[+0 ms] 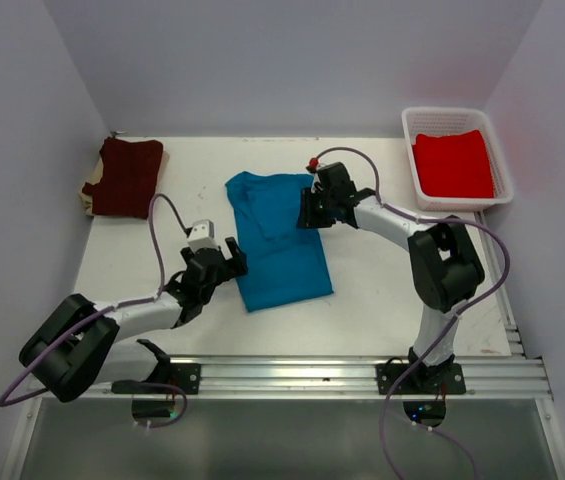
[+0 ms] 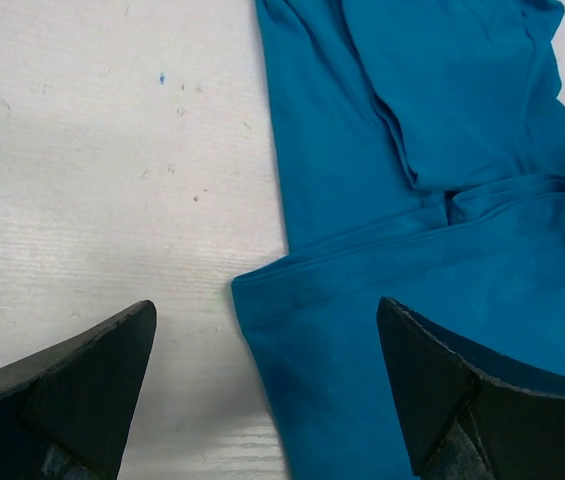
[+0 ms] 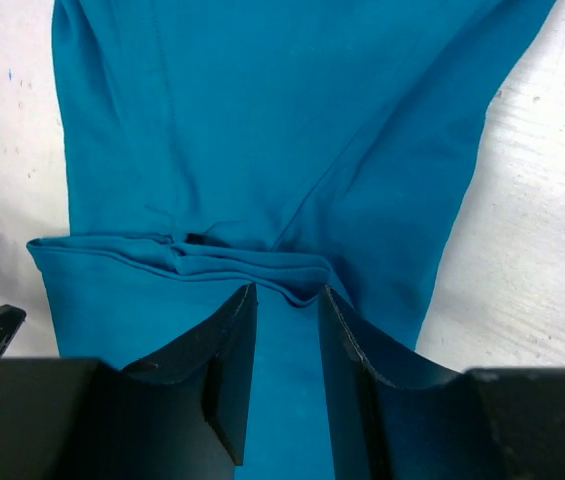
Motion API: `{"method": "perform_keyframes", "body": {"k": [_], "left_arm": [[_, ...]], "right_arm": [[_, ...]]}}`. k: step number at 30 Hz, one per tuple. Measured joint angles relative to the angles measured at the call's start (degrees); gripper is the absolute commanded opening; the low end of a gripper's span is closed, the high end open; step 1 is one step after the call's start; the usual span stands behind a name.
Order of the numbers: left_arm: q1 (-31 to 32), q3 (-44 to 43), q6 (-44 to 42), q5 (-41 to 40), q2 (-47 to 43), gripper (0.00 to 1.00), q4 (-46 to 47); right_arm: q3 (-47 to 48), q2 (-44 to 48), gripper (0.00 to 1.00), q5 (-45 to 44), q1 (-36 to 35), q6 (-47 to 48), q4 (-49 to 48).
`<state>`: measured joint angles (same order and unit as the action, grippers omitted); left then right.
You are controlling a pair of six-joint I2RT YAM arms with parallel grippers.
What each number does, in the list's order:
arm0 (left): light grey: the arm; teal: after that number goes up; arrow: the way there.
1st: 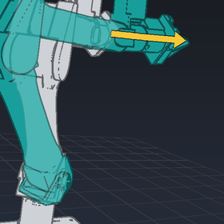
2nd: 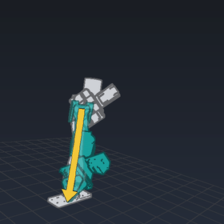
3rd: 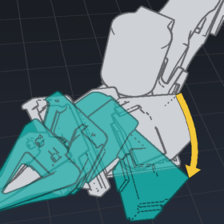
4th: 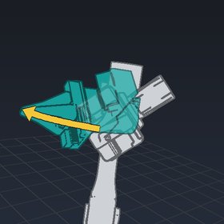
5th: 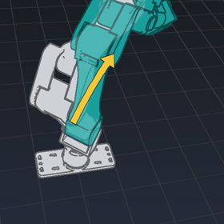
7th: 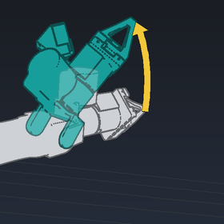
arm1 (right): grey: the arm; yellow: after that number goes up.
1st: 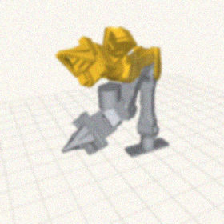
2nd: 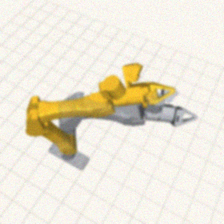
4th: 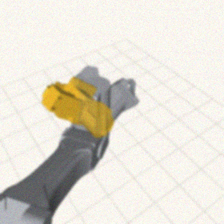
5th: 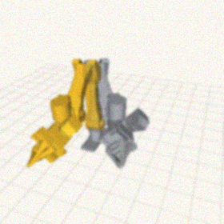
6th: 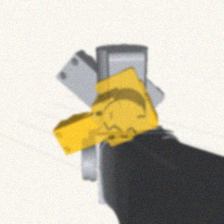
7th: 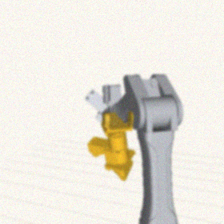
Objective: Fold and stack the t-shirts
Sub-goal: Fold the folded rectangular tshirt in 1/3 of the way
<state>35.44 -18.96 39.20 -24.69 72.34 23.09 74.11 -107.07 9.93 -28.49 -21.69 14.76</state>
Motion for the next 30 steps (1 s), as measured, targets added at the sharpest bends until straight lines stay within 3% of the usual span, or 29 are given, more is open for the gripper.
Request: {"method": "perform_keyframes", "body": {"k": [12, 20, 30], "left_arm": [[-9.86, 6.95, -0.50, 16.24, 3.98, 0.81, 16.26], [-13.62, 8.20, -0.37, 29.05, 12.17, 0.75, 28.50], [-14.80, 6.95, -0.35, 34.12, 17.66, 0.68, 33.90]], "right_arm": [[1.70, -2.19, 0.36, 3.08, 0.28, 1.05, 0.76], [1.97, -2.38, 0.36, 0.81, 0.33, 1.68, 2.67], [2.16, -2.43, 0.34, 0.04, 0.66, 1.92, 3.28]]}}
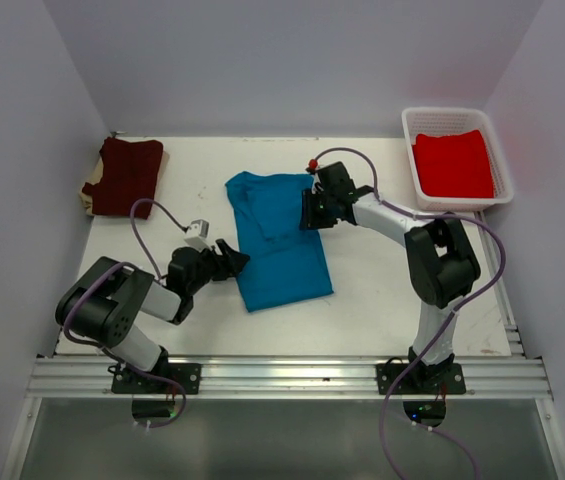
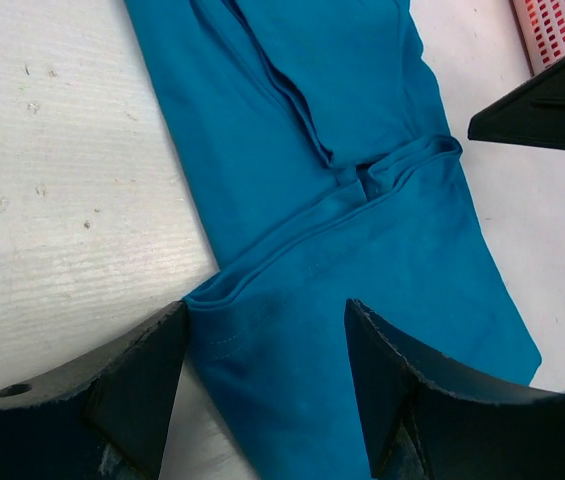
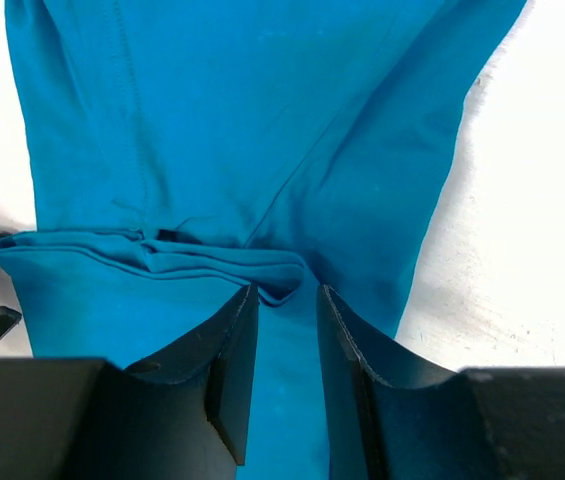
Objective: Fold and stack the t-shirts
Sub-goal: Fold the folded rectangular tshirt in 1/3 of the way
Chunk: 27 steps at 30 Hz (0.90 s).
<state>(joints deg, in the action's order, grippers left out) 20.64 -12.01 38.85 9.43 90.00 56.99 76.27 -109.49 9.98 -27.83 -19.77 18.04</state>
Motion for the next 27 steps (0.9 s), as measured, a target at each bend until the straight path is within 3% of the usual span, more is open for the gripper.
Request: {"method": "perform_keyframes", "body": {"k": [11, 19, 20, 24, 27], "left_arm": [[-0.39, -0.68, 0.11, 1.03, 2.67, 0.49, 1.64], [-0.46, -1.05, 0.17, 2.25, 4.46, 0.45, 2.99], [-0.46, -1.07, 0.28, 2.40, 4.74, 0.44, 3.28], [-0.59, -1.51, 0.59, 3.10, 5.75, 0.40, 4.02], [-0.68, -1.64, 0.79, 3.69, 6.29, 0.33, 4.22]], "right_arm": [[0.00, -1.42, 0.34, 0.02, 0.15, 0.00, -0.02], [0.09, -3.85, 0.32, 0.00, 0.15, 0.02, 0.00], [0.17, -4.07, 0.30, 0.00, 0.15, 0.02, 0.00], [0.81, -4.79, 0.06, 0.04, 0.15, 0.24, -0.07], [0.85, -4.90, 0.00, 0.09, 0.15, 0.35, -0.04]]}}
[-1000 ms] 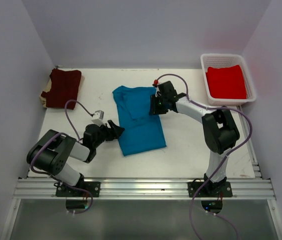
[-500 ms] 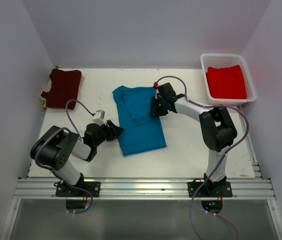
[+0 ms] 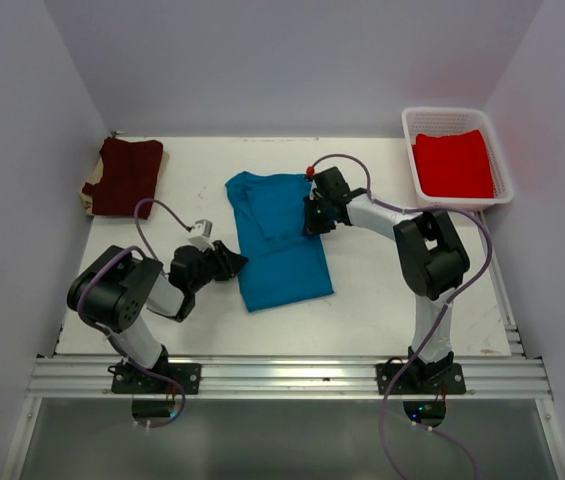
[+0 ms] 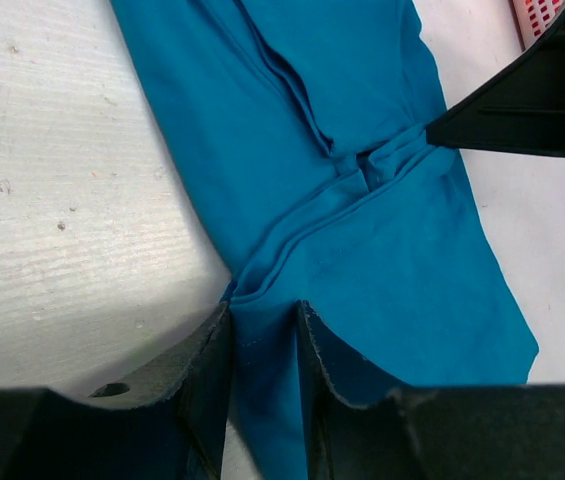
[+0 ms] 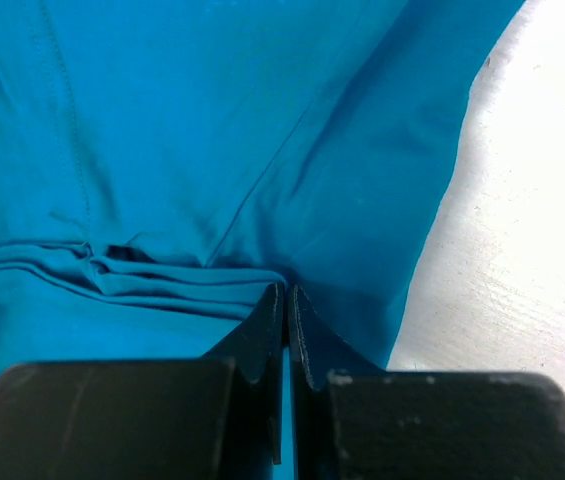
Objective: Fold and stack the t-shirts
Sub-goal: Fold the folded rectangular tshirt in 1/3 of the way
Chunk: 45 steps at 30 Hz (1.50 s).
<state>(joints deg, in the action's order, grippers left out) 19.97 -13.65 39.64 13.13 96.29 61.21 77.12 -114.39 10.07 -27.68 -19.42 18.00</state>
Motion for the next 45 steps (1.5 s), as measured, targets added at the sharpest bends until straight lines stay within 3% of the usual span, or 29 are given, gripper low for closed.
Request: {"method": "perform_keyframes", "body": {"k": [7, 21, 40, 44, 45], "left_arm": [[-0.02, -0.33, 0.07, 2.16, 0.09, 0.22, -0.20], [-0.02, -6.01, -0.46, 5.27, -6.97, 0.20, -5.70], [-0.02, -11.39, -0.44, 8.72, -3.41, 0.19, -7.76], [-0.02, -11.43, -0.92, 7.69, -2.80, 0.28, -10.14], [-0.02, -11.47, -1.31, 6.88, -2.80, 0.35, -11.28]], "right_arm": [[0.00, 0.39, 0.00, -0.02, 0.00, -0.02, 0.13], [-0.72, 7.89, 0.00, -0.63, 0.00, 0.02, 1.86], [-2.95, 11.78, 0.00, -3.54, 0.83, 0.20, 3.85], [-2.95, 10.43, 0.00, -3.50, 1.29, 0.20, 3.80], [-2.95, 9.86, 0.00, -3.48, 1.36, 0.20, 3.82]]}}
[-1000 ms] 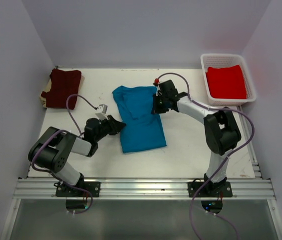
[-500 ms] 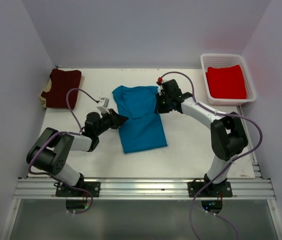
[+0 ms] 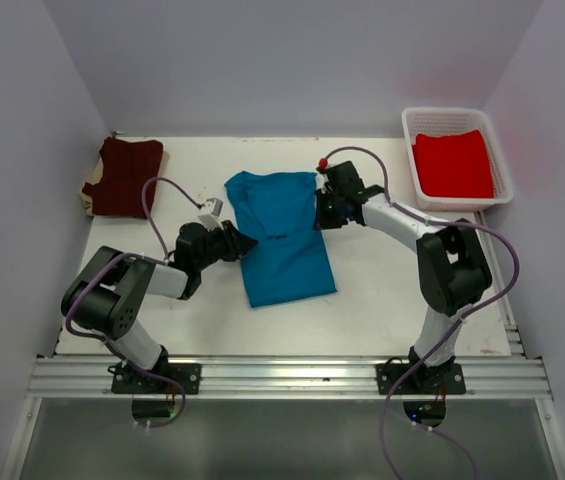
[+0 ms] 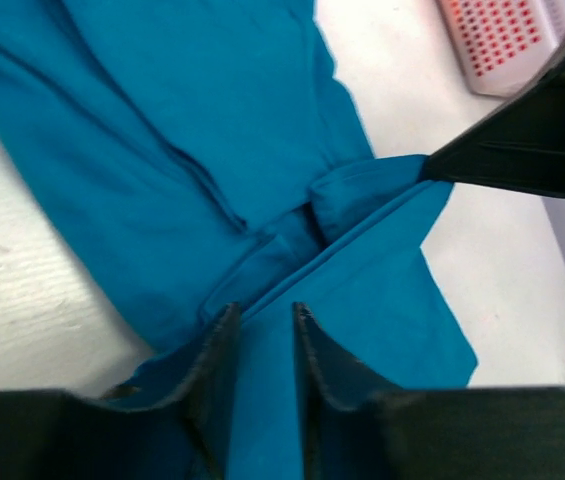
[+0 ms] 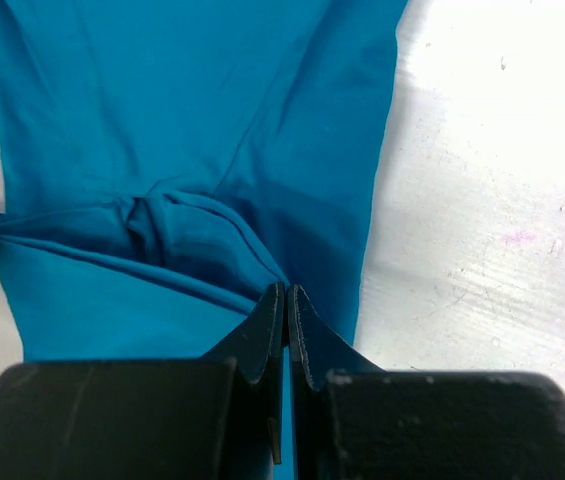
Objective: Fold and stack the t-shirts
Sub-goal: Fold the folded rectangular tshirt in 1/3 of the way
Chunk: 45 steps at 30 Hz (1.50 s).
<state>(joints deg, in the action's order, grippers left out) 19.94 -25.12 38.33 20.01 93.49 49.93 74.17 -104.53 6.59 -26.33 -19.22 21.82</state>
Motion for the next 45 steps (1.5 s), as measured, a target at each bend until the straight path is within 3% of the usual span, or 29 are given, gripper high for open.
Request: {"method": "perform_keyframes", "body": {"k": [3, 6, 22, 28, 31, 38, 41, 45], "left_arm": [[0.00, 0.04, -1.01, -2.99, -0.55, 0.52, -3.34], [0.00, 0.76, -1.99, -6.25, -2.75, 0.58, -5.86], [0.00, 1.55, -3.65, -12.28, -5.55, 0.56, -12.72], [-0.04, 1.20, -3.37, -10.67, -1.33, 0.49, -9.86], [-0.04, 1.22, -2.51, -8.00, 1.38, 0.41, -5.66], [-0.04, 1.53, 0.74, -0.48, 7.34, 0.09, 2.29], [-0.04, 1.57, 1.18, 0.87, 7.26, 0.01, 2.36], [-0.04, 1.60, 1.05, 1.05, 4.57, 0.00, 0.59]], "right_arm": [[0.00, -1.60, 0.00, 0.02, 0.11, -0.02, 0.00], [0.00, -2.89, 0.00, 0.20, 0.13, -0.02, 0.00], [0.83, -5.73, 0.00, 0.66, 0.15, -0.20, -0.44], [0.83, -5.77, 0.00, 0.68, 0.13, -0.20, -0.44], [0.83, -5.77, 0.00, 0.68, 0.13, -0.20, -0.44], [0.83, -5.77, 0.00, 0.68, 0.15, -0.20, -0.44], [0.83, -5.77, 0.00, 0.68, 0.15, -0.20, -0.44], [0.83, -5.77, 0.00, 0.68, 0.20, -0.20, -0.44]]}}
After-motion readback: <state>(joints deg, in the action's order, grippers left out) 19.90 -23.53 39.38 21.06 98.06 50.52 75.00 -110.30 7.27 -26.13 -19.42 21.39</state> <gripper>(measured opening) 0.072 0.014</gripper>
